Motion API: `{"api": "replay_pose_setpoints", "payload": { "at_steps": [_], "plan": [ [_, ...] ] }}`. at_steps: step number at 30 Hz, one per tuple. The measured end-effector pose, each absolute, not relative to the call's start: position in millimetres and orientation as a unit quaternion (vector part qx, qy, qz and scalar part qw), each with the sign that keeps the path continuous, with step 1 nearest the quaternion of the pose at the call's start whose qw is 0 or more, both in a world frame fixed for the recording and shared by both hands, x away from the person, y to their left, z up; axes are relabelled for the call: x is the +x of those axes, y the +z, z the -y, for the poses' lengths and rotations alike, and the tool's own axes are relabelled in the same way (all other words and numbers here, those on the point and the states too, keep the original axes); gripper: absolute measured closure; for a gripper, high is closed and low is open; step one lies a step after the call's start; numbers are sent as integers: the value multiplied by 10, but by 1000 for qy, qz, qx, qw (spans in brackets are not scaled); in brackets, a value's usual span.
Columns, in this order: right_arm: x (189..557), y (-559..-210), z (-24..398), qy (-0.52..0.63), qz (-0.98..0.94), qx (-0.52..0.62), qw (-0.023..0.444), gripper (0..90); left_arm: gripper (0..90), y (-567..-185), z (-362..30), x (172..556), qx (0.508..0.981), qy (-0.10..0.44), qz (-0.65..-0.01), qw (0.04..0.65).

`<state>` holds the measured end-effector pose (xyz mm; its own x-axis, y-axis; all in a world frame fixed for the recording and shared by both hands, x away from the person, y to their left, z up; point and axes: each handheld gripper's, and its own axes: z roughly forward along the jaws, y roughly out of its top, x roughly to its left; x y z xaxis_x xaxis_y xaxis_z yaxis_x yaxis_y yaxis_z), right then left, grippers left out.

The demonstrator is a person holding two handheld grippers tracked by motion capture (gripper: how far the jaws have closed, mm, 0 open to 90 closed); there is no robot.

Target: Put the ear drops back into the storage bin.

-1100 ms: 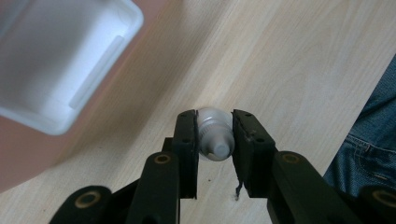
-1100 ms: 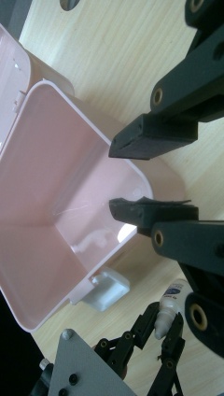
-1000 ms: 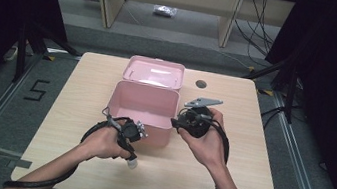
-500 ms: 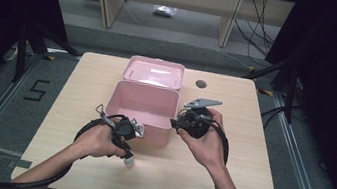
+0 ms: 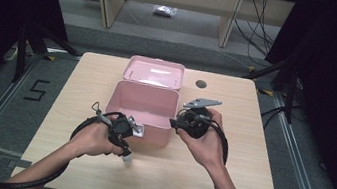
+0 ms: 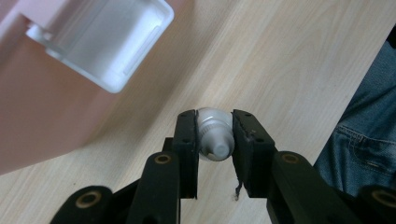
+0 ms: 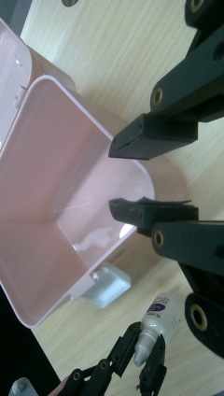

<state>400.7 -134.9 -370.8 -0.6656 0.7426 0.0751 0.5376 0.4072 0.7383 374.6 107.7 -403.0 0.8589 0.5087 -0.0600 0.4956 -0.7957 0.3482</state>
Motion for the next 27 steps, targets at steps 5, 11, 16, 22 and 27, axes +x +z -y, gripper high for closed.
{"api": "replay_pose_setpoints", "payload": {
  "at_steps": [5,11,16,22,27],
  "plan": [
    [4002,-3703,1341,383,-828,387,131,684,716,-4004,-1097,3748,947,20,-266,178],
    [4021,-3715,1326,387,-833,368,141,683,716,-3939,-1128,3739,944,25,-269,188],
    [3994,-3699,1304,386,-827,388,129,683,716,-3895,-1159,3731,943,26,-272,192],
    [3987,-3692,1296,386,-827,387,130,683,716,-3852,-1202,3738,942,27,-274,194],
    [3998,-3698,1298,385,-830,382,131,683,716,-3846,-1216,3743,941,29,-275,194]
  ]
}}
